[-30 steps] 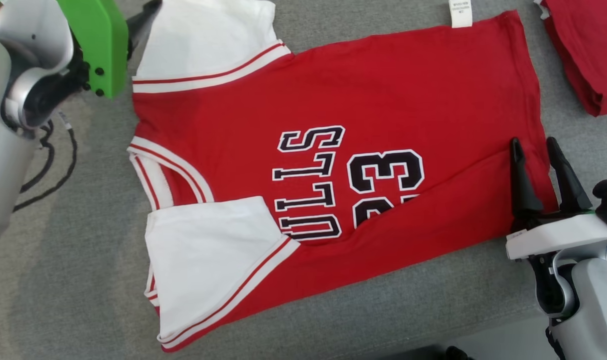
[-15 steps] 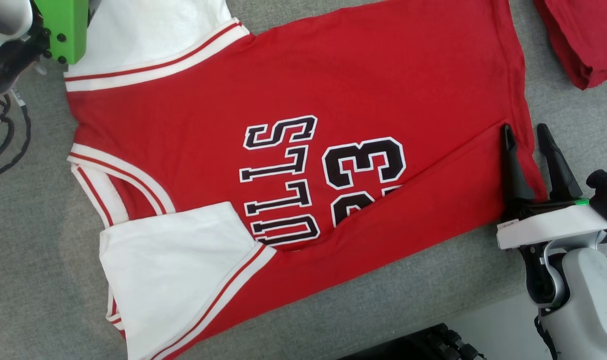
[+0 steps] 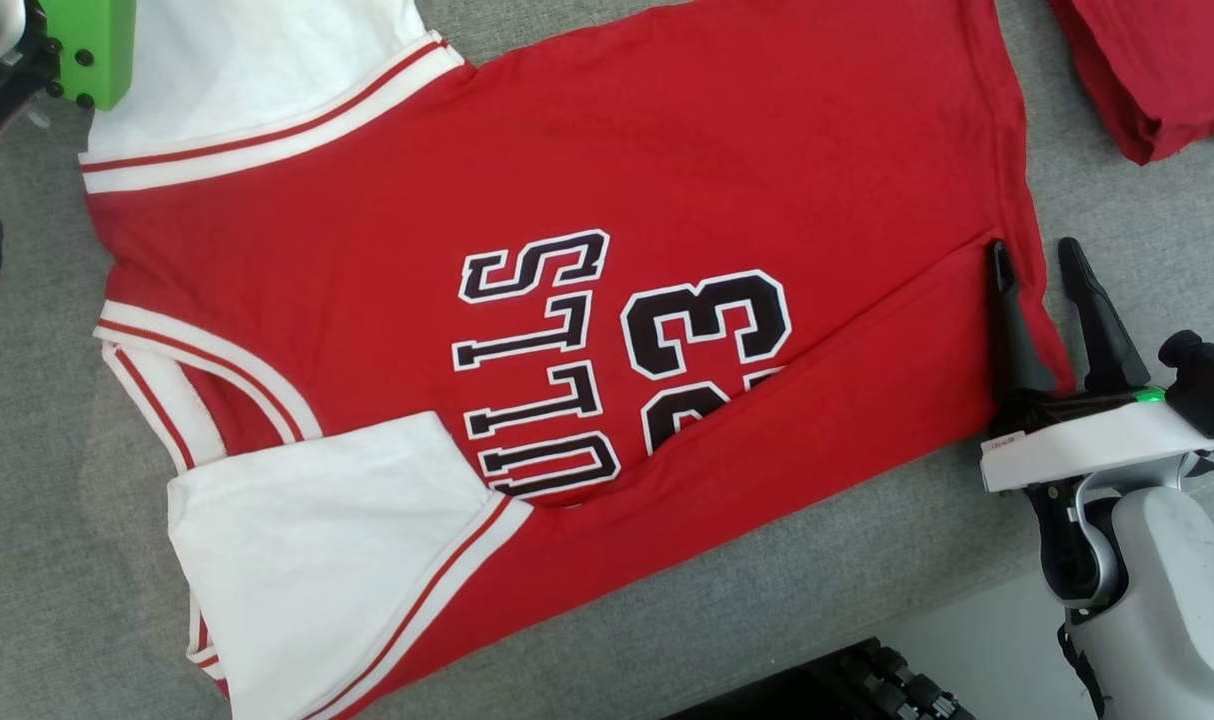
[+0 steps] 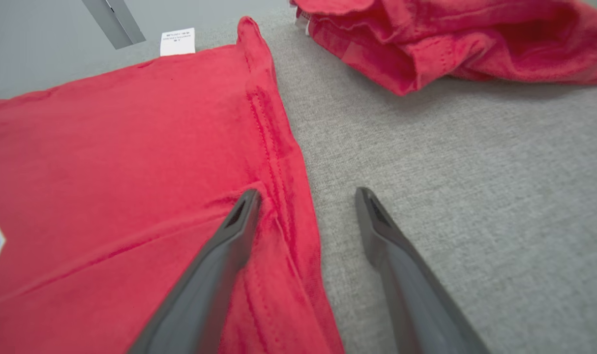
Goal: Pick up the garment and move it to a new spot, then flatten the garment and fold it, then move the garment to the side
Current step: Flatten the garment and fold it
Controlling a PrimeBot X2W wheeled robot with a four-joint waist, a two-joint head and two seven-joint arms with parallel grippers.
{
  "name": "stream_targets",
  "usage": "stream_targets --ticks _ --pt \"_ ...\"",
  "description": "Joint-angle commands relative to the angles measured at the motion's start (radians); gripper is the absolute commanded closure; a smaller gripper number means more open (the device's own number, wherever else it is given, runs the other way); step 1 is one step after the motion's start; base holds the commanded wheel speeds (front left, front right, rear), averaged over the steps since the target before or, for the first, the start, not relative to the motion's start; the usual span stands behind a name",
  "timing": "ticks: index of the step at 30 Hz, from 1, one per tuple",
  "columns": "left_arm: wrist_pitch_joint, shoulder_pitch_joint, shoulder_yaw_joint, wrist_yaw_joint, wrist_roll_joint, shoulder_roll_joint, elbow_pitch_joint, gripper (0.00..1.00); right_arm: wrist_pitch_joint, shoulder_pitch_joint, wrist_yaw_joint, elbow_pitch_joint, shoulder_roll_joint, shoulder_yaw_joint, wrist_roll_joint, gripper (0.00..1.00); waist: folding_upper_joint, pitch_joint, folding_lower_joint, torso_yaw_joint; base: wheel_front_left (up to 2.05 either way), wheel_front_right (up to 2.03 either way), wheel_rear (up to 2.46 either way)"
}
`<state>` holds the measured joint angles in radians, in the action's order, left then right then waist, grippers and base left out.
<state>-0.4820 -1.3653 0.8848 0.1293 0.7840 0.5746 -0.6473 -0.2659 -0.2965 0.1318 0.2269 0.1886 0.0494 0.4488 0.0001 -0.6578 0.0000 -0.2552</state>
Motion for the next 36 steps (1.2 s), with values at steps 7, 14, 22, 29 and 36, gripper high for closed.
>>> stream_targets --ticks 7,14,22,29,36 --pt "0.039 -0.016 0.041 0.002 0.081 0.002 -0.006 1.0 0.002 -0.03 -0.002 -0.019 0.036 0.01 -0.002 0.0 -0.0001 0.026 0.0 0.009 0.0 0.0 0.0" --pt "0.093 -0.011 0.08 0.002 0.149 -0.007 0.019 1.0 0.002 -0.08 -0.002 -0.027 0.088 0.014 0.002 0.0 -0.0001 0.076 0.0 0.054 0.0 0.0 0.0" --pt "0.155 0.018 0.125 0.002 0.234 0.019 0.076 1.0 0.002 -0.092 -0.002 0.015 0.106 0.034 0.011 0.0 -0.0001 0.138 0.0 0.09 0.0 0.0 0.0" --pt "0.189 0.046 0.169 0.002 0.289 0.036 0.156 1.0 0.172 -0.247 -0.002 0.136 0.147 0.06 0.036 0.0 -0.0001 0.174 0.0 0.126 0.0 0.0 0.0" --pt "0.194 0.035 0.21 0.002 0.301 0.047 0.225 1.0 0.468 -0.45 -0.002 0.274 0.164 0.058 -0.005 0.0 -0.0001 0.173 0.0 0.167 0.0 0.0 0.0"
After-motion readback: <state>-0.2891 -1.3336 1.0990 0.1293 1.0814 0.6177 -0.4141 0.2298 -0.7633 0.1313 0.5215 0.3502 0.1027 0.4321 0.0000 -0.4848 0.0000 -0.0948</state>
